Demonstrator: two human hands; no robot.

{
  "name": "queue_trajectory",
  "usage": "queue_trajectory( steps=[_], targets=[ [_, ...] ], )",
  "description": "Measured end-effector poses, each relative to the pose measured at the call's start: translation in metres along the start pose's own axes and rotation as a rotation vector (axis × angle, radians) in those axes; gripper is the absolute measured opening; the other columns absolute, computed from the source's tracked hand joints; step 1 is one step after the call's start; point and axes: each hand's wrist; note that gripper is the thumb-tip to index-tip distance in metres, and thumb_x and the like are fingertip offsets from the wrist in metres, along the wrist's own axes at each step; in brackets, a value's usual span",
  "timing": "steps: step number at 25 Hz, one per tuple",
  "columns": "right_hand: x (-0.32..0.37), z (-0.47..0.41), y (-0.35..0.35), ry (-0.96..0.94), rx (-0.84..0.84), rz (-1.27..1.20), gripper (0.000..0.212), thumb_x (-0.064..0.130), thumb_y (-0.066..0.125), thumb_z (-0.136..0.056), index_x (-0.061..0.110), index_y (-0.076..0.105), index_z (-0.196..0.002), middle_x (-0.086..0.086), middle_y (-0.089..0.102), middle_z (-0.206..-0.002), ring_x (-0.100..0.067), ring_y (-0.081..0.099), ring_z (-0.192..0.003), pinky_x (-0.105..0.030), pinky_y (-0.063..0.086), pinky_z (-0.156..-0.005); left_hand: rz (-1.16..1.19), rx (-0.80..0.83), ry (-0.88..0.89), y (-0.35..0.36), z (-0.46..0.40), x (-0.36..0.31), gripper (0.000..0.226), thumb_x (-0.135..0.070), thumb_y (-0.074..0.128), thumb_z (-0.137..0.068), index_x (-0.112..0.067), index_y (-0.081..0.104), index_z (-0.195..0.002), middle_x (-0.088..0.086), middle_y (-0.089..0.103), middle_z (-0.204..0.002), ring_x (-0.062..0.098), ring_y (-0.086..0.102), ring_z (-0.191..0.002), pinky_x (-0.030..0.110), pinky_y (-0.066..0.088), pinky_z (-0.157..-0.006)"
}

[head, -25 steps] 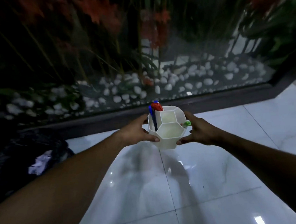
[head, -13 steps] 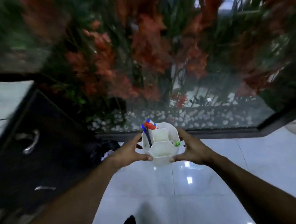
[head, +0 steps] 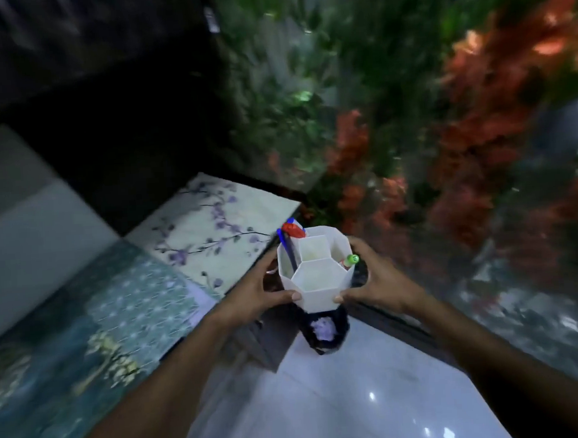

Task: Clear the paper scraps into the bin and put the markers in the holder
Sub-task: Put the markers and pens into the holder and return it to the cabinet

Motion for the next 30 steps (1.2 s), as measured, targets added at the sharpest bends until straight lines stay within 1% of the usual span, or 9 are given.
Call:
queue_trajectory(
  steps=[2,5,10,16,20,22,25,28,30],
  targets=[
    [0.028,-0.043,0.026,-0.085,0.059,0.057,0.103,0.038,0.093,-0.059,0.042,0.036,-0.144,0.026,0.054,-0.138,0.002,0.053,-0.126,-0.026,0.046,-0.101,0.035,-0.125,-0.029,-0.039,0.021,0.002,0.093,-0.006,0.08,-0.083,-0.037,0.029,-0.155,-0.007,0.057,-0.145,0.012,0.062,-0.123,0.033,0.052,-0.1],
    [0.053,-0.105,0.079,-0.156,0.15,0.114,0.111,0.043,0.094,-0.056,0.044,0.031,-0.148,0.021,0.048,-0.146,-0.003,0.049,-0.131,-0.033,0.045,-0.107,0.034,-0.279,-0.076,-0.094,0.045,0.027,0.095,-0.014,0.082,-0.081,-0.05,0.029,-0.151,-0.016,0.06,-0.139,0.01,0.064,-0.117,0.034,0.053,-0.1],
    [0.058,-0.196,0.191,-0.186,0.274,0.177,0.119,0.047,0.091,-0.052,0.046,0.025,-0.151,0.014,0.049,-0.145,-0.008,0.055,-0.122,-0.036,0.053,-0.097,0.1,-0.468,-0.178,-0.174,0.071,0.105,0.101,-0.008,0.085,-0.075,-0.048,0.032,-0.151,-0.02,0.057,-0.141,0.016,0.062,-0.12,0.031,0.053,-0.097],
    [0.047,-0.278,0.306,-0.149,0.449,0.163,0.115,0.027,0.094,-0.059,0.04,0.027,-0.152,0.016,0.05,-0.144,-0.011,0.057,-0.118,-0.029,0.052,-0.095,0.243,-0.588,-0.352,-0.235,0.08,0.204,0.104,0.003,0.079,-0.077,-0.044,0.027,-0.154,-0.008,0.051,-0.149,0.02,0.057,-0.127,0.04,0.056,-0.096],
    [0.03,-0.303,0.354,-0.109,0.482,0.191,0.118,0.026,0.094,-0.056,0.035,0.028,-0.153,0.01,0.052,-0.145,-0.015,0.054,-0.127,-0.033,0.048,-0.102,0.307,-0.58,-0.447,-0.255,0.076,0.247,0.104,0.006,0.075,-0.082,-0.041,0.019,-0.155,-0.011,0.051,-0.144,0.002,0.055,-0.118,0.021,0.057,-0.082],
    [0.022,-0.312,0.37,-0.081,0.488,0.201,0.119,0.024,0.094,-0.057,0.03,0.026,-0.155,0.006,0.051,-0.146,-0.018,0.052,-0.129,-0.035,0.046,-0.105,0.326,-0.583,-0.48,-0.262,0.07,0.268,0.11,0.009,0.075,-0.081,-0.037,0.012,-0.159,-0.005,0.044,-0.151,0.011,0.055,-0.12,0.018,0.056,-0.077],
    [0.017,-0.319,0.386,-0.027,0.487,0.23,0.12,0.017,0.093,-0.059,0.026,0.023,-0.156,0.004,0.052,-0.146,-0.021,0.052,-0.127,-0.035,0.045,-0.105,0.316,-0.591,-0.496,-0.266,0.063,0.291,0.119,0.006,0.079,-0.076,-0.038,0.005,-0.159,0.0,0.035,-0.16,0.021,0.051,-0.129,0.025,0.056,-0.085],
    [0.013,-0.324,0.398,0.015,0.471,0.226,0.125,0.019,0.094,-0.057,0.028,0.018,-0.157,0.001,0.055,-0.143,-0.024,0.055,-0.125,-0.042,0.047,-0.104,0.3,-0.607,-0.515,-0.266,0.063,0.303,0.126,-0.005,0.084,-0.068,-0.044,0.004,-0.157,-0.005,0.031,-0.162,0.02,0.043,-0.14,0.032,0.052,-0.099],
    [0.009,-0.324,0.402,0.052,0.457,0.227,0.127,0.018,0.095,-0.058,0.026,0.016,-0.158,0.0,0.056,-0.142,-0.024,0.055,-0.125,-0.04,0.047,-0.104,0.303,-0.608,-0.507,-0.264,0.063,0.307,0.127,-0.01,0.087,-0.063,-0.048,0.007,-0.155,-0.008,0.029,-0.163,0.02,0.039,-0.142,0.042,0.049,-0.107]
  ],
)
Point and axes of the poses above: each hand's wrist, its own z-axis away from the middle knuckle, its own y-axis out of the palm, x = y × z
